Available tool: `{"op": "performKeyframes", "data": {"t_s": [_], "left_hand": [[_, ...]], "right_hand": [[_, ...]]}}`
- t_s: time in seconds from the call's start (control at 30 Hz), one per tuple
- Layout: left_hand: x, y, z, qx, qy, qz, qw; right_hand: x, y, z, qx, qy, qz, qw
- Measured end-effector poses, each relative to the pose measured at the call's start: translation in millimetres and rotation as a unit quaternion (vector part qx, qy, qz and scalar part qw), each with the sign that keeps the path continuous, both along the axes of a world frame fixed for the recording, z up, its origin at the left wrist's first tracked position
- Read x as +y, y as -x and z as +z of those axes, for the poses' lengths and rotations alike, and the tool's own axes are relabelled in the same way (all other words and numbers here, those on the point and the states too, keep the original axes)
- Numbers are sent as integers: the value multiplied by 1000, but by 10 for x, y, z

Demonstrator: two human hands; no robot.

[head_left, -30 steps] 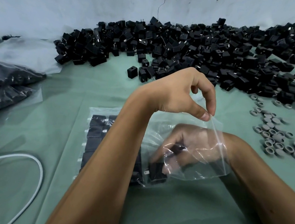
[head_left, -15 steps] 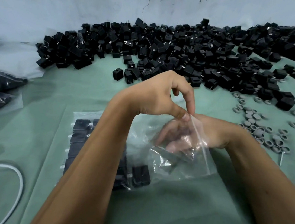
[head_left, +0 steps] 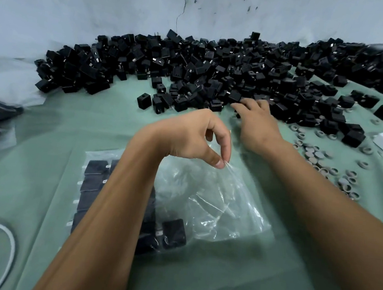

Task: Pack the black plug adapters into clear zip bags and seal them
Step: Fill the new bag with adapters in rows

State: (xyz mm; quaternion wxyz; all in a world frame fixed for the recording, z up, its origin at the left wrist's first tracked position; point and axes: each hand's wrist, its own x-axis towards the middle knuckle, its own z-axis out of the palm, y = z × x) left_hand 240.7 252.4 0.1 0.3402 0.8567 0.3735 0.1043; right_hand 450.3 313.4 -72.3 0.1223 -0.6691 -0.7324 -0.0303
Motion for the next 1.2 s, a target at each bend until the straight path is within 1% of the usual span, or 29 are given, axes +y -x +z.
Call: {"op": "performKeyframes", "data": {"t_s": [0.03,0.1,0.17,0.27,0.37,0.43,0.5,0.53,0.57,0.63,0.7,0.77,0.83,0.87,0.9,1.0,1.07,1.17,1.2], "left_hand": [[2,13,3,-2,1,-1,1000],[14,37,4,-8,1,-3,1000],[23,58,7,-13,1,-5,1000],[26,82,14,-13,-1,-6,1000],[25,83,16,-13,-1,-8,1000],[26,79,13,-9,-2,-2,1000],[27,78,-4,-4,-3,3,1000],[25,79,-13,0,-5,7,1000],[23,78,-19,5,-6,12,1000],[16,77,-16,13,-7,17,1000],[19,83,-4,15,-6,17,1000],[27,93,5,9,-11,18,1000],[25,102,17,-10,-15,22,1000],[21,108,23,-19,-15,22,999],[18,110,26,-29,-16,19,999],[17,109,42,-58,-20,2,998],[13,85,61,-67,-30,-9,997],[-1,45,78,-89,-33,-15,995],[-4,40,79,-94,-33,-16,995]], "right_hand": [[60,16,1,-17,19,4,1000],[146,19,-24,-22,5,6,1000],[151,23,-24,29,-7,-9,1000],[11,24,19,105,16,6,994],[-266,-1,72,206,32,20,978],[-444,-6,82,316,52,29,947],[-593,13,99,443,80,49,891],[-650,23,112,489,95,61,865],[-699,21,123,522,112,75,842],[-775,-20,146,558,148,119,808],[-818,-99,159,570,212,173,775],[-849,-188,176,568,298,220,735],[-873,-224,184,547,359,246,715],[-887,-206,188,534,371,252,717],[-898,-171,186,517,369,257,729],[-923,-16,174,458,331,268,781],[-940,83,177,445,320,278,789],[-1005,247,183,401,313,339,791],[-1025,302,168,396,317,342,791]]}}
